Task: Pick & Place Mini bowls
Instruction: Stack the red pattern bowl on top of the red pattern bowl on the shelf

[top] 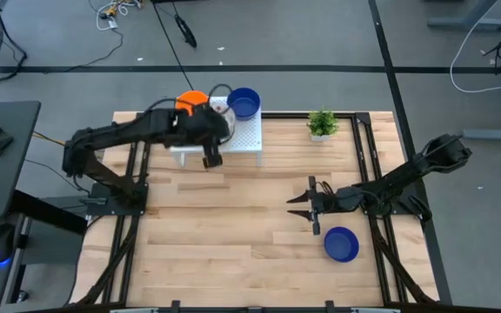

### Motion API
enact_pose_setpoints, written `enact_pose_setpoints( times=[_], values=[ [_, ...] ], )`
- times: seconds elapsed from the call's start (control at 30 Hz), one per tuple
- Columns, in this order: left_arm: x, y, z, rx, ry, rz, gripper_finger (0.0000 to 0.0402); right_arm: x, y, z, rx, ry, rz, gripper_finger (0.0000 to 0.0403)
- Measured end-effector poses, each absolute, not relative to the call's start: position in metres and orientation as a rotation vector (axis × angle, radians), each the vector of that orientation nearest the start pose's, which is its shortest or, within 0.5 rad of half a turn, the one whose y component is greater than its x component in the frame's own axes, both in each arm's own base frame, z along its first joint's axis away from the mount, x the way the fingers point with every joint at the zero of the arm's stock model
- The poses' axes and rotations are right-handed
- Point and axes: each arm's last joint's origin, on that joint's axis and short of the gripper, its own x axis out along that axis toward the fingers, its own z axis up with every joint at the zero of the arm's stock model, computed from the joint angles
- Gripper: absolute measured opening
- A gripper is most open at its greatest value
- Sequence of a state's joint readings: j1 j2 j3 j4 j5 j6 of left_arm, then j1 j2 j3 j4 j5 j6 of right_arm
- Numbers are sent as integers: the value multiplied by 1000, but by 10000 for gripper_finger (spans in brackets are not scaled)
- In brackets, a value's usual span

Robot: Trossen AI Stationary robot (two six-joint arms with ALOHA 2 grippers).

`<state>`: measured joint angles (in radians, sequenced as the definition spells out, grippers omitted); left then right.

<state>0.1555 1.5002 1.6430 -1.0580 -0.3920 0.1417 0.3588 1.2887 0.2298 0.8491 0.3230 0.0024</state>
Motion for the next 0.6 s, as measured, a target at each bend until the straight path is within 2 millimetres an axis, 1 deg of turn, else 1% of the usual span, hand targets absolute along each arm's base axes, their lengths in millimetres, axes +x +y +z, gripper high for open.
enact_pose_setpoints(
  times=[0.1,0.27,0.6],
  values=[
    [285,71,377,191,986,446,12,201,67,152,-72,204,42,125],
    [285,82,365,157,1000,449,12,201,68,152,-74,205,46,116],
    [286,92,362,108,992,420,14,201,68,152,-76,209,46,111]
  ],
)
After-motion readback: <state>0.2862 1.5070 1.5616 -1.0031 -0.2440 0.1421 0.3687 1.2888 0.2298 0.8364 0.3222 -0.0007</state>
